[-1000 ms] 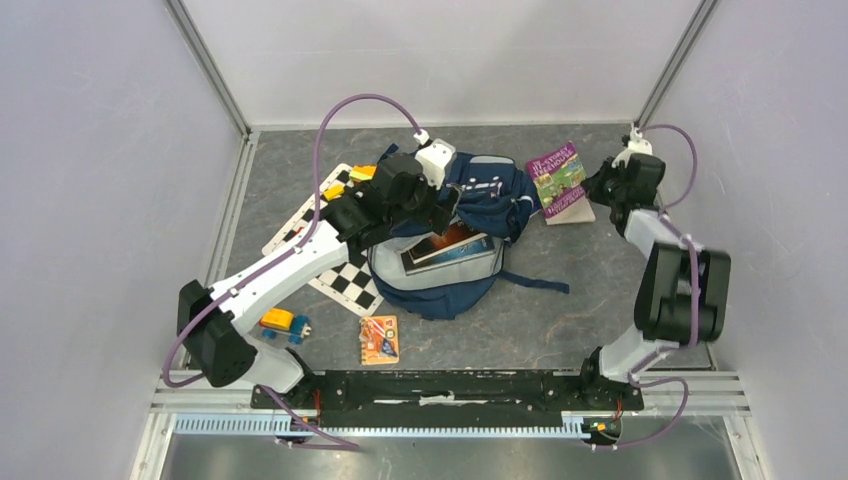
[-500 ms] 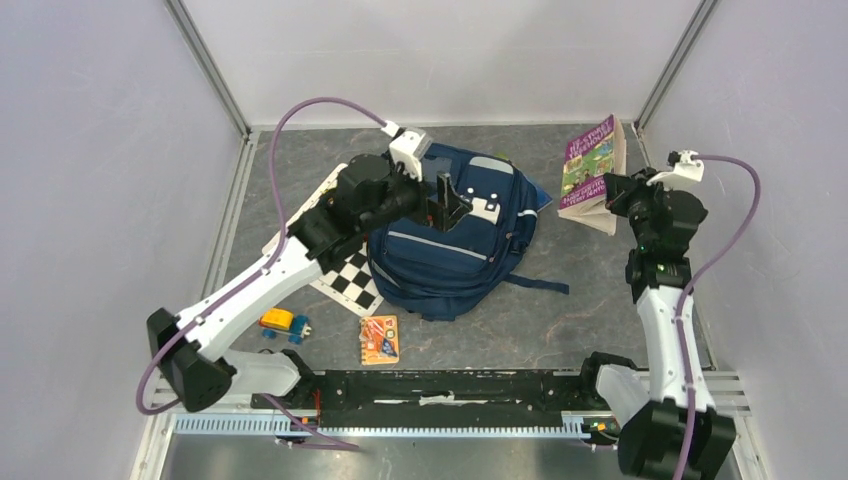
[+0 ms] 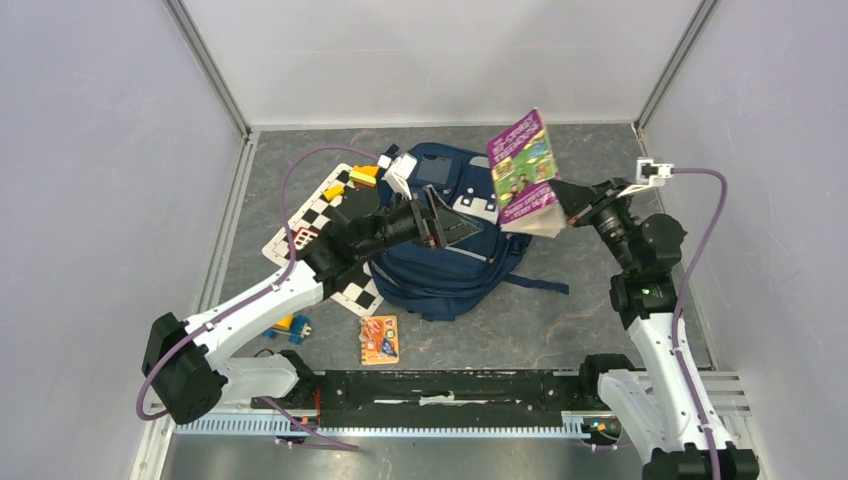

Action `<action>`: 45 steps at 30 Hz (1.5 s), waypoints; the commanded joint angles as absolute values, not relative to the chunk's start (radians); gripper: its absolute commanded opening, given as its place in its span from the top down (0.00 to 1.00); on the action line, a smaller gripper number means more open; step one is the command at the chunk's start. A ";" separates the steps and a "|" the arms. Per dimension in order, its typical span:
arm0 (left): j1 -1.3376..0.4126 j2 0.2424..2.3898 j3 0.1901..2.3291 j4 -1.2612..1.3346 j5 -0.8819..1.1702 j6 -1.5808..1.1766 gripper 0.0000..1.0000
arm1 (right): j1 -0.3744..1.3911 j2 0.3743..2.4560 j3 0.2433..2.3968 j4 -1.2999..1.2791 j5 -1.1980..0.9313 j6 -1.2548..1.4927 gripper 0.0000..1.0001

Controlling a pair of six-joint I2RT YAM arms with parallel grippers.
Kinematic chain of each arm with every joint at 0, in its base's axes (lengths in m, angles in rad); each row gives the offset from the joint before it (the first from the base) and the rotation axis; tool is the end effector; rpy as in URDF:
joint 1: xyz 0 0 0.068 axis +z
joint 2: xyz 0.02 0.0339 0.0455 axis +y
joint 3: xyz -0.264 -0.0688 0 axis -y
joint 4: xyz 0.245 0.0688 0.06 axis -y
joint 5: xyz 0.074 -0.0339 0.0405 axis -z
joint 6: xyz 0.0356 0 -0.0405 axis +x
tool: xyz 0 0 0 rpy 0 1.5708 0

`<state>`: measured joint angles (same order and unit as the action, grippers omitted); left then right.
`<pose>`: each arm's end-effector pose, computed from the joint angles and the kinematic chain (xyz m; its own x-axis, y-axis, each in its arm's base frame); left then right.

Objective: Pack the student bag
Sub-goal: Pick up the book from the center of the board.

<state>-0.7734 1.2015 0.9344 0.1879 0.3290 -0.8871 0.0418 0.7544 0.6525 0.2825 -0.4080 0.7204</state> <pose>0.1953 -0.2068 0.3444 -0.7269 -0.3156 -0.6099 0.5193 0.3285 -0.7890 0.1817 0.0217 0.3482 -0.1477 0.5999 -0.7863 -0.4403 0.6720 0.5954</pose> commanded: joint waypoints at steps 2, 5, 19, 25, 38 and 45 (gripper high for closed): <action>-0.770 1.214 0.879 0.355 0.359 -1.041 0.00 | 0.152 0.726 0.672 0.521 -0.393 0.848 1.00; -0.770 1.222 0.857 0.378 0.351 -1.067 0.00 | 0.194 0.725 0.680 0.541 -0.384 0.863 1.00; -0.770 1.278 0.845 0.534 0.341 -1.143 0.18 | 0.355 0.735 0.623 0.638 -0.358 0.908 1.00; -0.769 1.247 0.835 0.533 0.314 -1.127 0.68 | 0.371 0.705 0.602 0.517 -0.310 0.829 1.00; -0.764 1.033 0.817 0.316 0.377 -0.830 0.98 | 0.370 0.711 0.708 0.032 -0.289 0.521 0.02; -0.764 0.962 0.844 0.270 0.589 -0.688 0.98 | 0.370 0.734 0.639 0.308 -0.611 0.652 0.02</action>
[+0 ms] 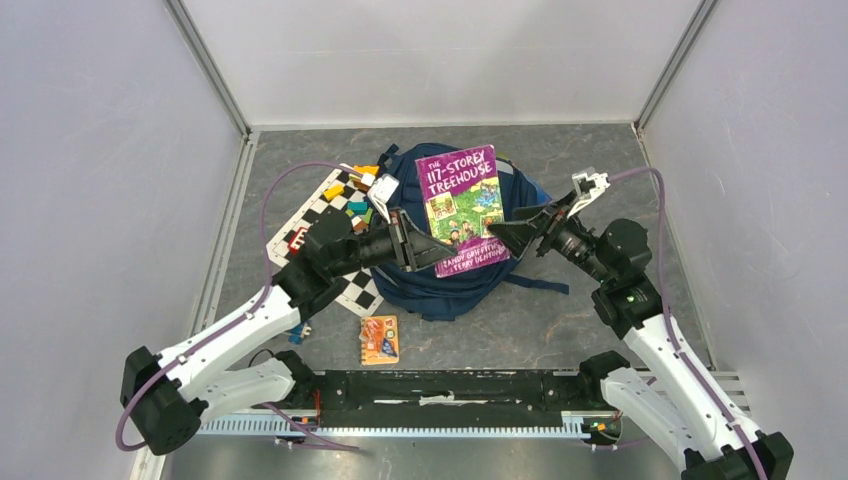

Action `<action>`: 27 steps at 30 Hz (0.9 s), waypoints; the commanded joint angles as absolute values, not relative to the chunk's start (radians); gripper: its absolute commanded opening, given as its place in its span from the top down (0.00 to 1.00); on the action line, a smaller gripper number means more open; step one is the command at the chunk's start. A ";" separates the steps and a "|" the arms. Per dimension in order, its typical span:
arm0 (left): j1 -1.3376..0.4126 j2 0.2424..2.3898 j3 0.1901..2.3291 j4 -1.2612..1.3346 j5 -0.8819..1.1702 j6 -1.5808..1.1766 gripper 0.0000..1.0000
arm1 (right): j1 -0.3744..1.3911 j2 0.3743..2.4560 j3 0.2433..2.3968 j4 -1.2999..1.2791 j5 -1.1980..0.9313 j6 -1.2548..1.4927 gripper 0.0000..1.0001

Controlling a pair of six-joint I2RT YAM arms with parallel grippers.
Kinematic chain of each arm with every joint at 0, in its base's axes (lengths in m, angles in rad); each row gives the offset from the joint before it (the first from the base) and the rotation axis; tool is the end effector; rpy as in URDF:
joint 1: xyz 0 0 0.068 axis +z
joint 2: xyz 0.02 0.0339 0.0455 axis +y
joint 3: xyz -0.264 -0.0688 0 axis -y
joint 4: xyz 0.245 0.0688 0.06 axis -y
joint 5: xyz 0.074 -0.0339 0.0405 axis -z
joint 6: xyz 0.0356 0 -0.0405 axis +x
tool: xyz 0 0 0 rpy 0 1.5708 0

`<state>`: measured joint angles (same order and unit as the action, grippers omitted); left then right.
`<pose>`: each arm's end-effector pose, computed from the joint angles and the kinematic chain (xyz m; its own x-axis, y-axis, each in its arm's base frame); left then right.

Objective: Pack the student bag
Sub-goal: Pick up the book from the center of the board.

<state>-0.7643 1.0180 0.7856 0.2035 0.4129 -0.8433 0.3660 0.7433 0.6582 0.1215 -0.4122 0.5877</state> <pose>0.1635 -0.1765 0.3371 -0.7035 -0.2732 -0.6561 0.5985 0.2700 -0.7542 0.1643 0.0782 0.3350 -0.3608 0.4058 -0.8398 -0.6029 0.5855 0.5419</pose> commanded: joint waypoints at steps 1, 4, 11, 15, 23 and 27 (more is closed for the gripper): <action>-0.764 0.960 0.849 0.270 0.623 -0.678 0.98 | 0.371 0.741 0.637 0.341 -0.641 0.681 0.02; -0.764 0.954 0.867 0.269 0.704 -0.652 0.98 | 0.371 0.778 0.644 0.455 -0.755 0.766 0.02; -0.764 0.938 0.898 0.258 0.748 -0.603 0.98 | 0.371 0.801 0.623 0.632 -0.866 0.903 0.04; -0.764 0.950 0.911 0.228 0.743 -0.579 0.98 | 0.371 0.794 0.601 0.740 -0.897 0.969 0.25; -0.765 0.999 0.945 0.159 0.708 -0.542 0.97 | 0.373 0.794 0.573 0.796 -0.900 1.005 0.91; -0.765 1.030 0.983 -0.056 0.564 -0.434 0.31 | 0.373 0.748 0.678 0.368 -0.725 0.736 1.00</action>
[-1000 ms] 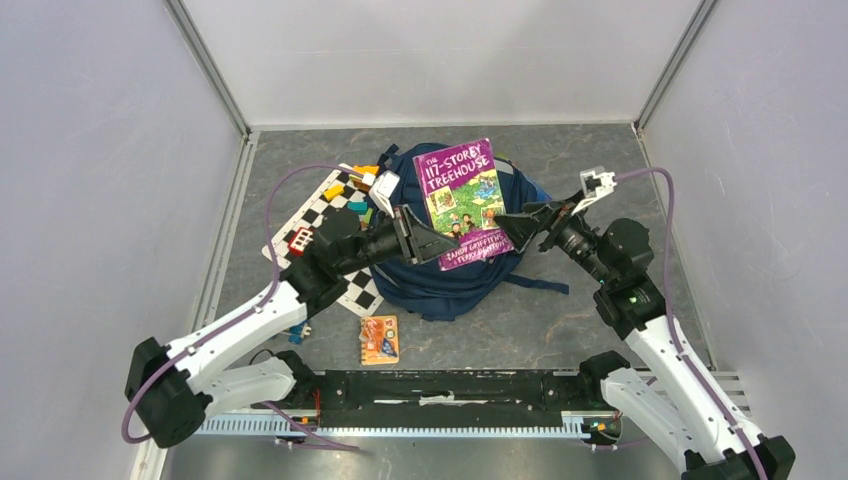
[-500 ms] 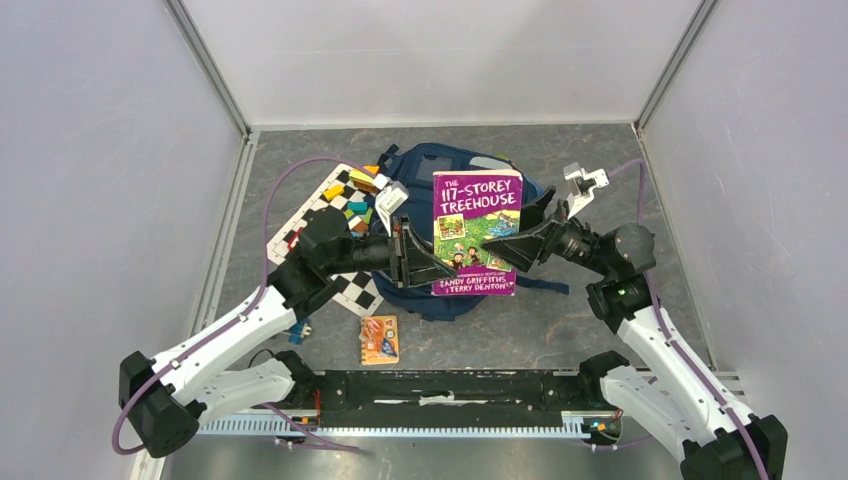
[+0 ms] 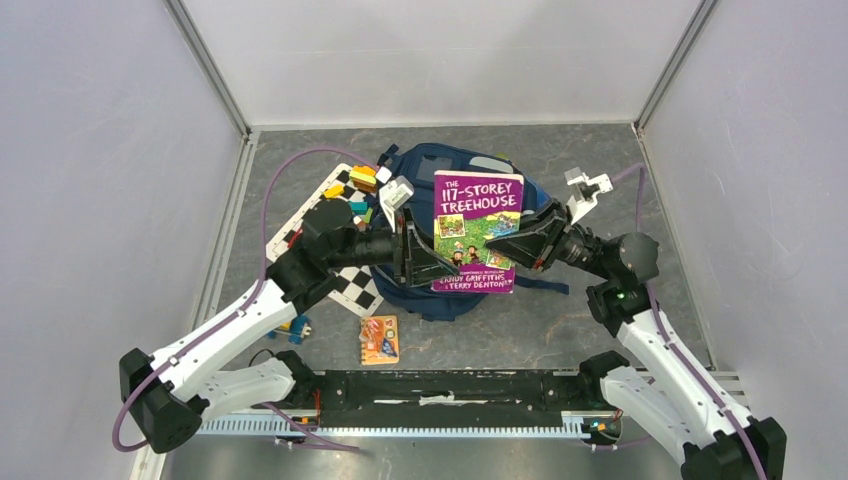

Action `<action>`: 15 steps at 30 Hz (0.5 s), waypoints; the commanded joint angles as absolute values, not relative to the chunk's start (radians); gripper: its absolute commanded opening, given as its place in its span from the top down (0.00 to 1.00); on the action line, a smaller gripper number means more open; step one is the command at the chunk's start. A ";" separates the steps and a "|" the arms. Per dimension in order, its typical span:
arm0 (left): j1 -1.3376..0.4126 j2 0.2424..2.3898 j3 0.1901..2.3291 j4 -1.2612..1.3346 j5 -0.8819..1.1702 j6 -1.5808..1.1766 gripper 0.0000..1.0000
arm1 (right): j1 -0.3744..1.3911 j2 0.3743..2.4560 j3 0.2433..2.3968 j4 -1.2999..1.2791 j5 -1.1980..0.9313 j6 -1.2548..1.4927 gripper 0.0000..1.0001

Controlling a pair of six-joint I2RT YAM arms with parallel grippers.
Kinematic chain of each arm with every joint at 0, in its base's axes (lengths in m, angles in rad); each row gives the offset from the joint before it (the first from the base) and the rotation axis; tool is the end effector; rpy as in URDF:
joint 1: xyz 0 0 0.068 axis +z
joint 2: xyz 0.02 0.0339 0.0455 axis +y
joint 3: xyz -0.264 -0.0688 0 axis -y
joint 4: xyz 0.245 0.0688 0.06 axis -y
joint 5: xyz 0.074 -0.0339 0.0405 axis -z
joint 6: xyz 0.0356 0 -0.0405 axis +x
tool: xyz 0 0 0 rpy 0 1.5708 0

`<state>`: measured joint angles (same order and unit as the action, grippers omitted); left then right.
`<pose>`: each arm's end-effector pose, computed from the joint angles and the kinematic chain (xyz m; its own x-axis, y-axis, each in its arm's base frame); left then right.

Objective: Pack the student bag
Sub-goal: Pick up the book from the center of the board.

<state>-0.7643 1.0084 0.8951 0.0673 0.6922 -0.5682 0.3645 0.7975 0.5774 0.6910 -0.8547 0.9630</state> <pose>0.1508 -0.1761 0.3641 -0.5623 -0.0348 -0.8262 0.8191 0.1136 -0.5623 0.1535 0.0873 0.3517 -0.4657 0.3991 -0.7899 -0.8403 0.0806 0.5361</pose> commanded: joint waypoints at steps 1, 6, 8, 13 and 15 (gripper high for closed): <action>-0.765 1.037 0.988 -0.107 0.530 -0.405 0.17 | 0.373 0.731 0.735 0.202 -0.596 0.628 1.00; -0.783 1.062 1.028 -0.367 0.321 -0.208 0.00 | 0.373 0.645 0.835 -0.160 -0.183 0.419 1.00; -0.821 1.092 1.055 -0.461 0.200 -0.126 0.00 | 0.373 0.611 0.837 -0.197 -0.107 0.401 1.00; -0.989 1.223 1.103 -0.564 -0.061 -0.011 0.00 | 0.373 0.538 0.813 -0.258 0.062 0.379 1.00; -1.054 1.274 1.108 -0.568 -0.166 0.012 0.00 | 0.373 0.505 0.803 -0.269 0.112 0.369 1.00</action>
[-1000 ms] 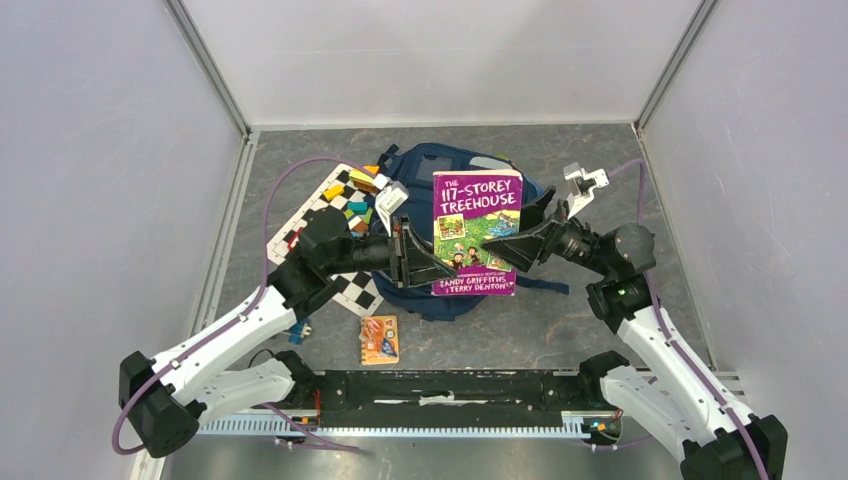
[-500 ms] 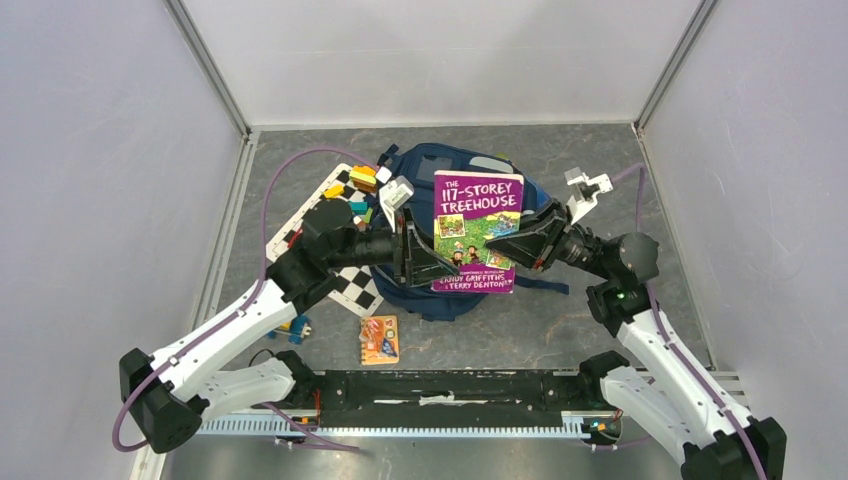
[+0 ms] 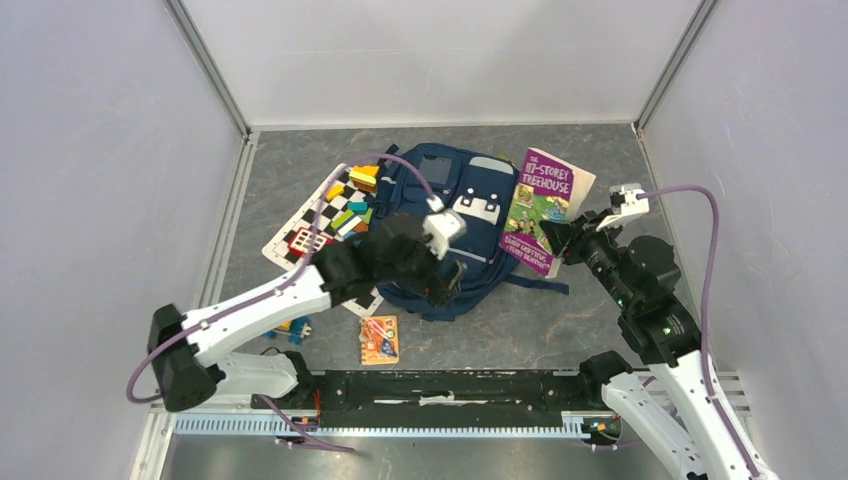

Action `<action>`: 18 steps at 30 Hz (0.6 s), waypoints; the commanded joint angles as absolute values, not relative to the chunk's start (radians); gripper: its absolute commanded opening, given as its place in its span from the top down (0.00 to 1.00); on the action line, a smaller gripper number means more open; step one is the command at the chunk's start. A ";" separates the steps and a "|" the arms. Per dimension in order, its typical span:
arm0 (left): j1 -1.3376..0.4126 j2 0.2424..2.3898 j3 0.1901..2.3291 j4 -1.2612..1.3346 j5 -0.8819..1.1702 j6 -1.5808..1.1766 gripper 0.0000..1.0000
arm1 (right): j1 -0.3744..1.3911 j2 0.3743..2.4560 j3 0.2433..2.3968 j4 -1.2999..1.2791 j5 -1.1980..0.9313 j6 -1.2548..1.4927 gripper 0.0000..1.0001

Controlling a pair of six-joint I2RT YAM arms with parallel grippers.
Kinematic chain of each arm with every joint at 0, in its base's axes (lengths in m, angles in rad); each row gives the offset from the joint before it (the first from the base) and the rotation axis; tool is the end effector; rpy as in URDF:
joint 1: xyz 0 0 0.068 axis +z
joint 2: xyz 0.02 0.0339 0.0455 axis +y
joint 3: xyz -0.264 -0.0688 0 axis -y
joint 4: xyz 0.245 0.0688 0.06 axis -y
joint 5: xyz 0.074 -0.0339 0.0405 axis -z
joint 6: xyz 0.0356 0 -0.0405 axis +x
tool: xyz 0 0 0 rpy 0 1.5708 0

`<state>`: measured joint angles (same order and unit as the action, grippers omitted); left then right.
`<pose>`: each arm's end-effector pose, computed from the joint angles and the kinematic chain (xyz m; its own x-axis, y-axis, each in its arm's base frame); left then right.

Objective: Pack the student bag
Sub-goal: Pick up the book from the center of the board.

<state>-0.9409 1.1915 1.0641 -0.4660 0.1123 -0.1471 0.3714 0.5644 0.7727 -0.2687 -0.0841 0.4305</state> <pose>0.1520 -0.2153 0.3260 -0.4516 0.3722 -0.8109 0.8002 0.5710 -0.1835 0.1233 0.0512 0.3575 -0.2346 0.3549 -0.9050 -0.3762 0.8253 0.4212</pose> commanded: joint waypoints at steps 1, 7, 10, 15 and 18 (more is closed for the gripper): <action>-1.079 1.306 1.114 -0.570 -0.211 0.032 0.00 | 0.373 0.489 0.801 -0.272 0.131 0.364 1.00; -1.171 1.436 1.126 -0.497 -0.398 0.011 0.00 | 0.373 0.443 0.802 -0.296 0.179 0.351 1.00; -1.208 1.492 1.134 -0.462 -0.448 0.016 0.00 | 0.373 0.440 0.804 -0.301 0.171 0.351 1.00; -1.219 1.562 1.142 -0.438 -0.476 0.021 0.11 | 0.373 0.440 0.813 -0.317 0.171 0.342 1.00; -1.219 1.589 1.140 -0.417 -0.537 0.018 0.19 | 0.373 0.434 0.810 -0.319 0.173 0.341 1.00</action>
